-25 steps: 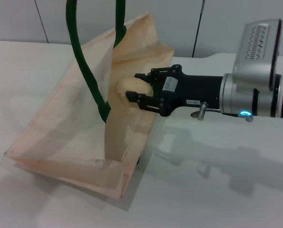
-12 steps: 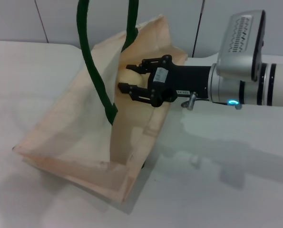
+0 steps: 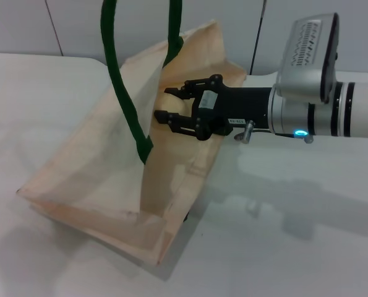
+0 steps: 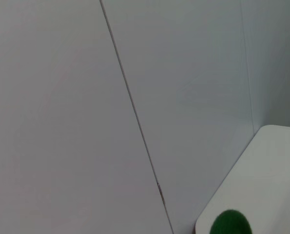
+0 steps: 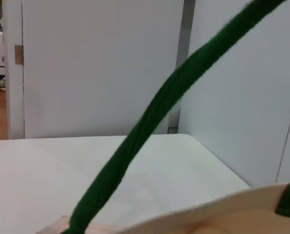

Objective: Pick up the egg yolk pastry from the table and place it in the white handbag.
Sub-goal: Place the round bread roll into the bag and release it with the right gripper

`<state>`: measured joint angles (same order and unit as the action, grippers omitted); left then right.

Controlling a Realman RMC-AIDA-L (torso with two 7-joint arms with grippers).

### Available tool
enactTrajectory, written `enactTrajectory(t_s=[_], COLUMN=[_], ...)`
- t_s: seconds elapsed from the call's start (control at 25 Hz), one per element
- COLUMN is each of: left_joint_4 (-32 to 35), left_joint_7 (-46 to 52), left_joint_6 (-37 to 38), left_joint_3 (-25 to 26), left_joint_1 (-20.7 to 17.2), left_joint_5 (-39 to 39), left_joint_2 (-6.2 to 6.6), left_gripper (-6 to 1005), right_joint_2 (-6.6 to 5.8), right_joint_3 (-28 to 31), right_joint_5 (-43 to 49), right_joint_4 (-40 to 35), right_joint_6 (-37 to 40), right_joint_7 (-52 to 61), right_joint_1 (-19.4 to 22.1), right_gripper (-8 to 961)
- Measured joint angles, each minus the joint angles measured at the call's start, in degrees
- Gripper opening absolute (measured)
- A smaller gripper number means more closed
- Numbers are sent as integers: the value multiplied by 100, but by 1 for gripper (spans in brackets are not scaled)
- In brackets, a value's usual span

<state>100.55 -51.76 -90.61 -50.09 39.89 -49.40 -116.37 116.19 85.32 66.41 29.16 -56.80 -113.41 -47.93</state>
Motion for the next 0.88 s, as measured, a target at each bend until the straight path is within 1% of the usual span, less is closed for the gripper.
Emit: enactTrajectory(t_s=[0.16, 0.52, 0.88], left_joint_4=[0, 2, 9], left_joint_7=[2, 9, 9], left_joint_6=[0, 0, 0], left_joint_3=[0, 1, 2], left_joint_1=[1, 3, -8], left_joint_5=[12, 39, 51], left_joint_2=[0, 0, 0], left_gripper=[122, 122, 122], right_joint_2=[7, -10, -25], right_joint_3=[0, 42, 41], right_joint_5=[-41, -209, -252], right_joint_4=[-242, -292, -460], right_joint_6=[-26, -15, 1], right_joint_7=[13, 48, 193], right_joint_1=[-155, -139, -218], right_gripper=[450, 449, 448])
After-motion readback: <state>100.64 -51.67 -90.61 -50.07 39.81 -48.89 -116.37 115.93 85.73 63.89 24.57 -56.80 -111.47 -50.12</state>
